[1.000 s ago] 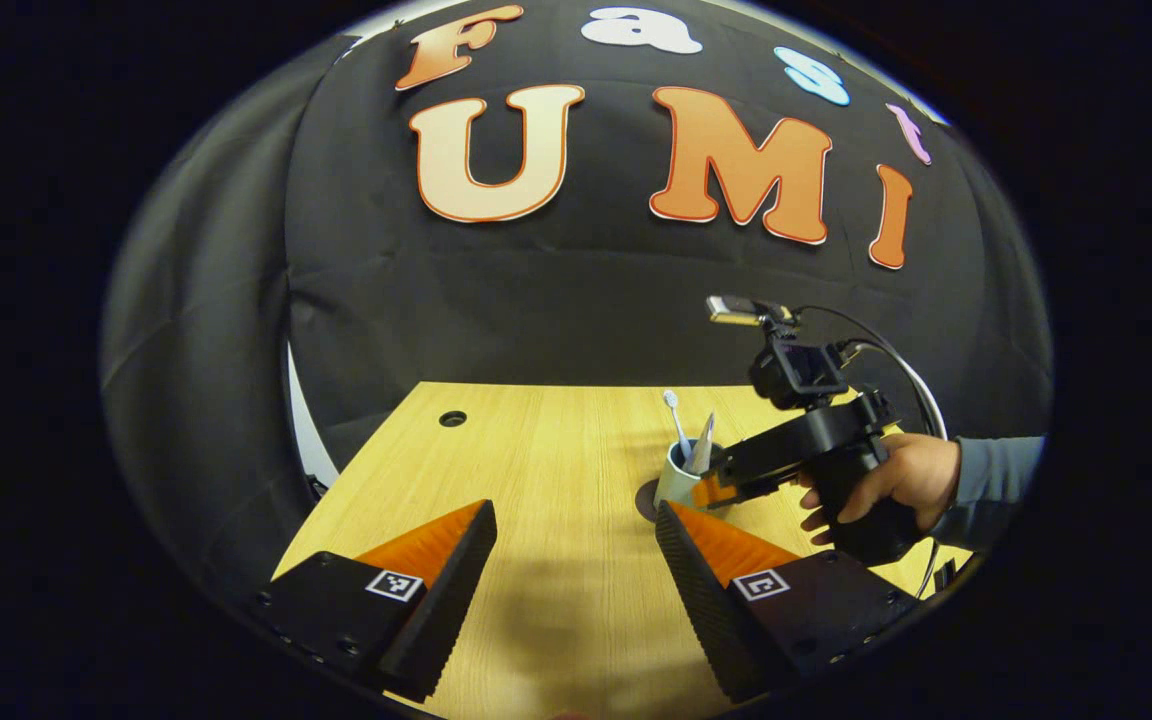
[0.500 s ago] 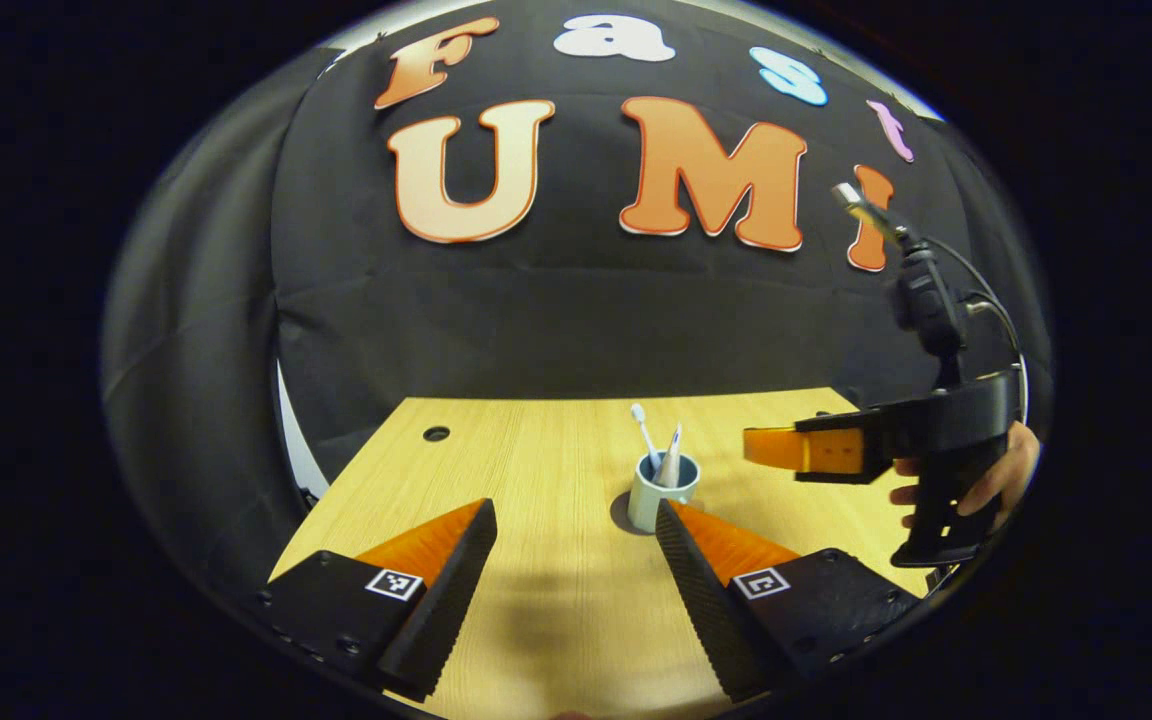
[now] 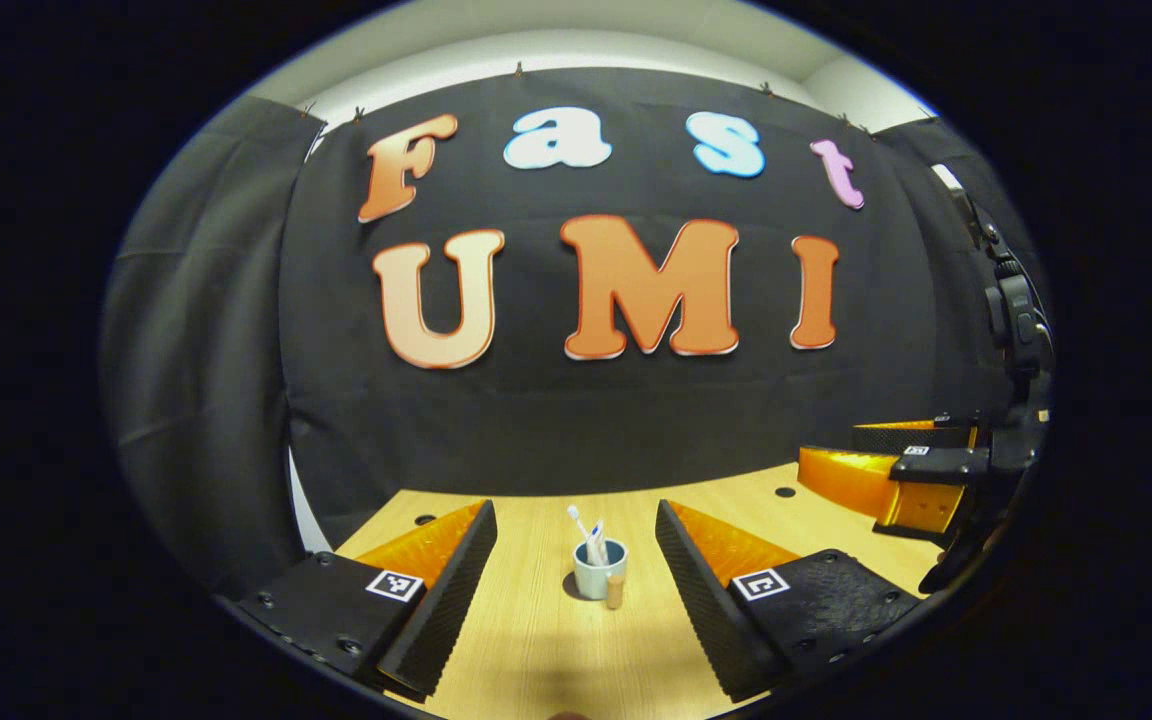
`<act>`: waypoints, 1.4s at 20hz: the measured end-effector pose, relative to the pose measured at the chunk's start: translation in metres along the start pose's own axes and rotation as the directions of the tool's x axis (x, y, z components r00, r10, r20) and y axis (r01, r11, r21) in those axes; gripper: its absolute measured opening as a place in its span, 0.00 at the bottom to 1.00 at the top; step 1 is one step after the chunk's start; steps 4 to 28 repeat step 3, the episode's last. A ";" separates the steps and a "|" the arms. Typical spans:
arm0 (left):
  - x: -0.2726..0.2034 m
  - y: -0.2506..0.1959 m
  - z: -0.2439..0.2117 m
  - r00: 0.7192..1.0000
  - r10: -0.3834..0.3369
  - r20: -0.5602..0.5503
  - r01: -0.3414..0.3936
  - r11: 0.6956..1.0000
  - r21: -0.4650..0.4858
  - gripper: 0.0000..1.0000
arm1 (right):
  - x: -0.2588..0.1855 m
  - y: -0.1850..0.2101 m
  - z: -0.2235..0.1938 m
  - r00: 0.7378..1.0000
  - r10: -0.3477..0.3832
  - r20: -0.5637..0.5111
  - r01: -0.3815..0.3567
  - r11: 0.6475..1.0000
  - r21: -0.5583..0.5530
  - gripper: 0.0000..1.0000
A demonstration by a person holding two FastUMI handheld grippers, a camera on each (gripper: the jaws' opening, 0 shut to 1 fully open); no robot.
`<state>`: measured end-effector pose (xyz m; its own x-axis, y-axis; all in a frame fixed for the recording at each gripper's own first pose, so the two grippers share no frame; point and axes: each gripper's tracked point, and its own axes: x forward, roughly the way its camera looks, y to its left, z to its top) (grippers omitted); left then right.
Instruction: Put the toothbrush and toothpaste on the desktop into the cup, then pick up the cup and place it on the coaster on the desktop.
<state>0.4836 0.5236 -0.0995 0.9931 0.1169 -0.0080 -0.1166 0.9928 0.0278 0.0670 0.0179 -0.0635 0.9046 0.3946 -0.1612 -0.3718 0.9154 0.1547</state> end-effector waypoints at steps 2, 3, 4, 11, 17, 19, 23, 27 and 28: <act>-0.024 -0.015 0.015 0.999 0.000 0.053 0.000 1.000 0.005 0.96 | -0.030 -0.003 0.008 0.999 0.004 0.046 -0.004 1.000 -0.019 0.94; -0.036 -0.022 0.020 0.997 0.003 0.077 -0.004 1.000 0.007 0.96 | -0.040 -0.003 0.005 0.999 0.004 0.052 -0.003 1.000 -0.017 0.94; -0.036 -0.022 0.020 0.997 0.003 0.077 -0.004 1.000 0.007 0.96 | -0.040 -0.003 0.005 0.999 0.004 0.052 -0.003 1.000 -0.017 0.94; -0.036 -0.022 0.020 0.997 0.003 0.077 -0.004 1.000 0.007 0.96 | -0.040 -0.003 0.005 0.999 0.004 0.052 -0.003 1.000 -0.017 0.94; -0.036 -0.022 0.020 0.997 0.003 0.077 -0.004 1.000 0.007 0.96 | -0.040 -0.003 0.005 0.999 0.004 0.052 -0.003 1.000 -0.017 0.94; -0.036 -0.022 0.020 0.997 0.003 0.077 -0.004 1.000 0.007 0.96 | -0.040 -0.003 0.005 0.999 0.004 0.052 -0.003 1.000 -0.017 0.94; -0.036 -0.022 0.020 0.997 0.003 0.077 -0.004 1.000 0.007 0.96 | -0.040 -0.003 0.005 0.999 0.004 0.052 -0.003 1.000 -0.017 0.94; -0.036 -0.022 0.020 0.997 0.003 0.077 -0.004 1.000 0.007 0.96 | -0.040 -0.003 0.005 0.999 0.004 0.052 -0.003 1.000 -0.017 0.94; -0.036 -0.022 0.020 0.997 0.003 0.077 -0.004 1.000 0.007 0.96 | -0.040 -0.003 0.005 0.999 0.004 0.052 -0.003 1.000 -0.017 0.94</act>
